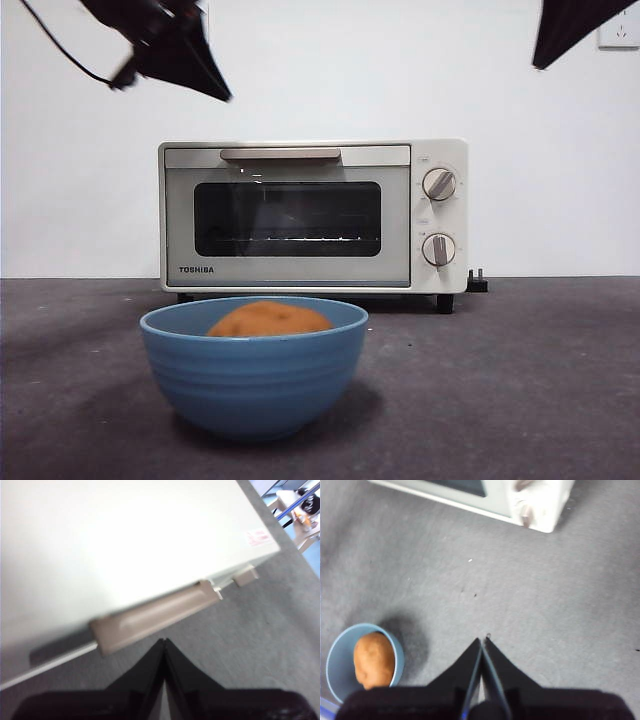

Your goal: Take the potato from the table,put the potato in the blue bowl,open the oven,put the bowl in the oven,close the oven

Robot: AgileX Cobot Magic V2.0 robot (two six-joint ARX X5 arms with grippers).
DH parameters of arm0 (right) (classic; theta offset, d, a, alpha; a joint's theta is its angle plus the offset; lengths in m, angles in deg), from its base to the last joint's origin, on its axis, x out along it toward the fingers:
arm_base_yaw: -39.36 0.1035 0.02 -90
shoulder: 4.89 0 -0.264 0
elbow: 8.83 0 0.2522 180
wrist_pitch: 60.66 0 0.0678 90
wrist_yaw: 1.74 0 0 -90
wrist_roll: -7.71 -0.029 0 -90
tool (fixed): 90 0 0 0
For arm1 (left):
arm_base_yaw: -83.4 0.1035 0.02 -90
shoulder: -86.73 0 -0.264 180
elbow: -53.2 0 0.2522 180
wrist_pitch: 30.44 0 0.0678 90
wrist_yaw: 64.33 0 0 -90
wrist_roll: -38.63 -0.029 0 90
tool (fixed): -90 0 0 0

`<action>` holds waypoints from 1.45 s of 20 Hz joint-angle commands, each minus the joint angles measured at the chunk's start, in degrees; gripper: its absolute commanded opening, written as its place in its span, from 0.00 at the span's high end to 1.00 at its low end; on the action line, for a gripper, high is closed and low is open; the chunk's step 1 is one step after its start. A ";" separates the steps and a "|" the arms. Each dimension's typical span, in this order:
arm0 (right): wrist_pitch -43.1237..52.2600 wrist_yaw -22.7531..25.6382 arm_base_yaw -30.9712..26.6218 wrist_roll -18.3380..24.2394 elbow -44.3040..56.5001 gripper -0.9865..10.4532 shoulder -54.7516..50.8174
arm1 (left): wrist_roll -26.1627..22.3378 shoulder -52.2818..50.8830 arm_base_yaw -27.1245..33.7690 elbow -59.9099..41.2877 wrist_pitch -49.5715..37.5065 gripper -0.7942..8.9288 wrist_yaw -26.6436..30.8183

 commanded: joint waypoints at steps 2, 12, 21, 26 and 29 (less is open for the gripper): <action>-1.03 -2.16 -5.77 3.15 0.50 0.92 -0.22 | -1.01 4.98 -2.12 3.43 -0.35 0.92 0.85; -3.26 -11.34 -16.81 6.32 0.61 0.92 -0.22 | -3.54 8.00 -4.15 3.41 -2.99 0.92 9.14; -7.02 -7.78 -16.68 6.56 0.79 0.92 -4.31 | -5.49 9.22 -4.81 3.41 1.53 0.92 11.28; -3.89 -7.34 -17.40 5.99 11.37 0.92 -13.77 | -7.45 9.22 -7.32 3.37 4.76 0.92 16.46; -1.62 -7.43 -19.50 4.26 20.35 0.92 -20.33 | -7.54 9.22 -8.85 3.06 4.96 0.92 18.82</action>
